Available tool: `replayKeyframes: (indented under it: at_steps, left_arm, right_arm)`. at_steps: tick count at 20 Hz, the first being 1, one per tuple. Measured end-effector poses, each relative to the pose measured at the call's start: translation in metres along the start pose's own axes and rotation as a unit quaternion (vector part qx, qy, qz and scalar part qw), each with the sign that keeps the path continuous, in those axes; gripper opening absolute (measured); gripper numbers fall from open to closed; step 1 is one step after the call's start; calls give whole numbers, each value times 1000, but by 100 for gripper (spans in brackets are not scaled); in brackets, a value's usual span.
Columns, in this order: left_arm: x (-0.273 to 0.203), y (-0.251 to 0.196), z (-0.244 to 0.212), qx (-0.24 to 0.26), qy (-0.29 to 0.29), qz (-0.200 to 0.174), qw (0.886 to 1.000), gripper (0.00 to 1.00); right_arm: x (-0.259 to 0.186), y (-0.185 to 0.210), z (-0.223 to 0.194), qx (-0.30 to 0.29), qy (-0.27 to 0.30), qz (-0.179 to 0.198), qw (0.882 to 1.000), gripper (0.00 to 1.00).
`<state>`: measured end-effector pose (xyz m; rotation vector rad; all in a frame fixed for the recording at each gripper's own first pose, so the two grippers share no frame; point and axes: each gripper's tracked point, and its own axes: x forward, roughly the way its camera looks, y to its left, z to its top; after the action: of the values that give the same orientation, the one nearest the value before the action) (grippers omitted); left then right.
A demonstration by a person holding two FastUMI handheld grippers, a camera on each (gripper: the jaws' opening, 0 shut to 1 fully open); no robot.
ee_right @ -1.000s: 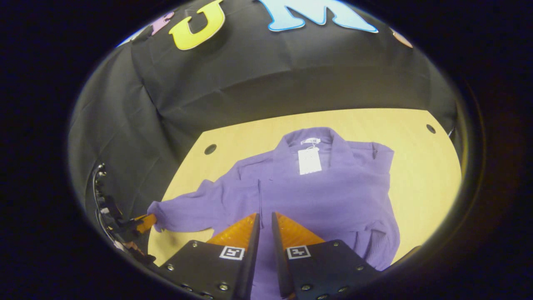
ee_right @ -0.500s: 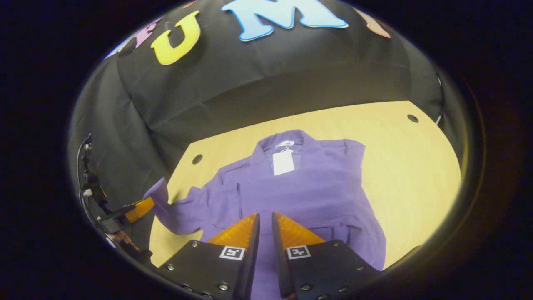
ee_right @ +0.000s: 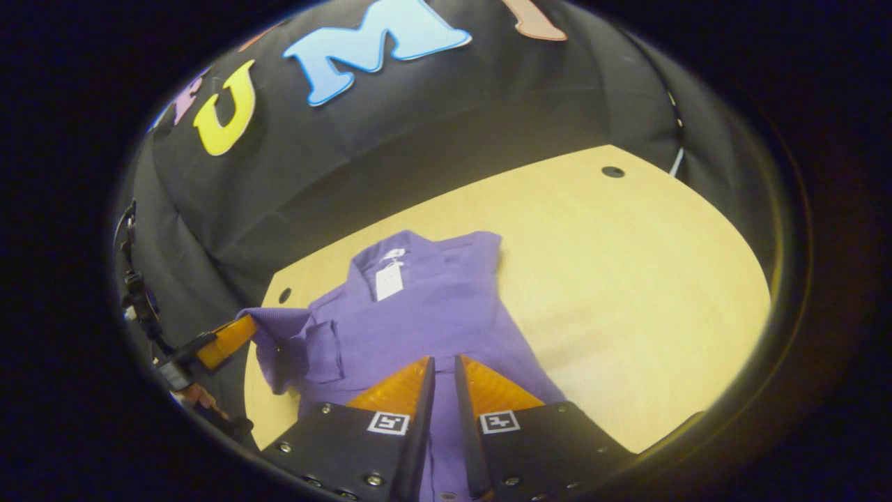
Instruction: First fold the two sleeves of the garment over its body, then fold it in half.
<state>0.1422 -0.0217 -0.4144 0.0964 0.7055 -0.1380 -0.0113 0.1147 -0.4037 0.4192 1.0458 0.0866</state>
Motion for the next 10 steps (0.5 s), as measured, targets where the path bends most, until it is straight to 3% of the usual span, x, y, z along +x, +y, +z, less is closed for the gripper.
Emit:
replayKeyframes:
  at_steps: [10]
  left_arm:
    - [16, -182, 12, 65, -4, -120, 991, 7]
  right_arm:
    - [-27, -89, -6, 53, -5, -53, 997, 23]
